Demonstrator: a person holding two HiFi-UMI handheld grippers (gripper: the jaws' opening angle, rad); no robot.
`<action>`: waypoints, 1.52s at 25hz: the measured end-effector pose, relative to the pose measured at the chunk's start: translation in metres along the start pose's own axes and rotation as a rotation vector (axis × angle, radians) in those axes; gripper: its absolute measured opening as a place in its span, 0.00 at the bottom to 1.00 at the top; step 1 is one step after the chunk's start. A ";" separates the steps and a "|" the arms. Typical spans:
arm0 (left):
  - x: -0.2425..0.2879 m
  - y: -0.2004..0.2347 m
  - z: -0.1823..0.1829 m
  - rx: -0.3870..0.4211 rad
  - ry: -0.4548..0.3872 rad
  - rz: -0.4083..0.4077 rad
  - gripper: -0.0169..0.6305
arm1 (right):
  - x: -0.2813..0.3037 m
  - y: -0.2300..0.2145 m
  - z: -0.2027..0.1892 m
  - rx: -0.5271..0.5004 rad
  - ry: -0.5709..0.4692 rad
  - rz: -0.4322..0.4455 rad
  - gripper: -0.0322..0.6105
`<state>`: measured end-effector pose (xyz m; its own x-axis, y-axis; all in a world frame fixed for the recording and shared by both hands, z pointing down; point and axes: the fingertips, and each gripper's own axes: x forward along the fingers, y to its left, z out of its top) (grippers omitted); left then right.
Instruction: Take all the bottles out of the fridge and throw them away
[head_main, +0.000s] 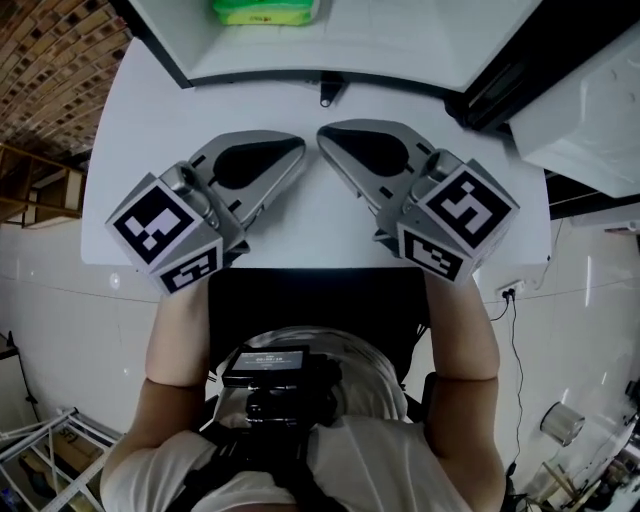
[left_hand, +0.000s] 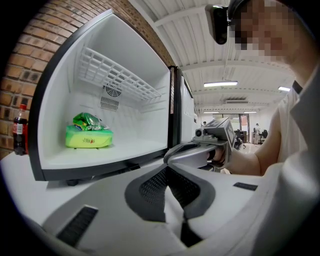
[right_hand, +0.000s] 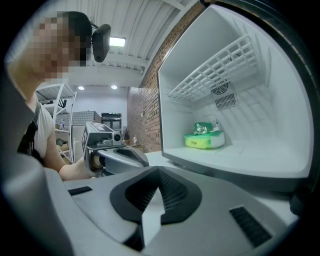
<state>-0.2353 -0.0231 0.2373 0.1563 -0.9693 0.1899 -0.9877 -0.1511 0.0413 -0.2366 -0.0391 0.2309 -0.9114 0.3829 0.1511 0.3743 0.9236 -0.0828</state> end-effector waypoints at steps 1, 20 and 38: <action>0.000 -0.001 0.002 0.003 -0.004 -0.001 0.03 | -0.001 -0.002 0.003 -0.007 -0.005 -0.004 0.05; -0.002 -0.021 0.004 -0.015 0.028 -0.033 0.04 | 0.055 -0.110 0.058 -0.895 0.421 -0.224 0.29; -0.002 -0.024 0.003 -0.019 0.012 -0.038 0.04 | 0.054 -0.131 0.113 -0.522 0.231 -0.267 0.05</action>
<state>-0.2121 -0.0179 0.2325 0.1942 -0.9605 0.1993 -0.9806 -0.1843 0.0674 -0.3540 -0.1417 0.1383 -0.9462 0.0783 0.3140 0.2265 0.8532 0.4698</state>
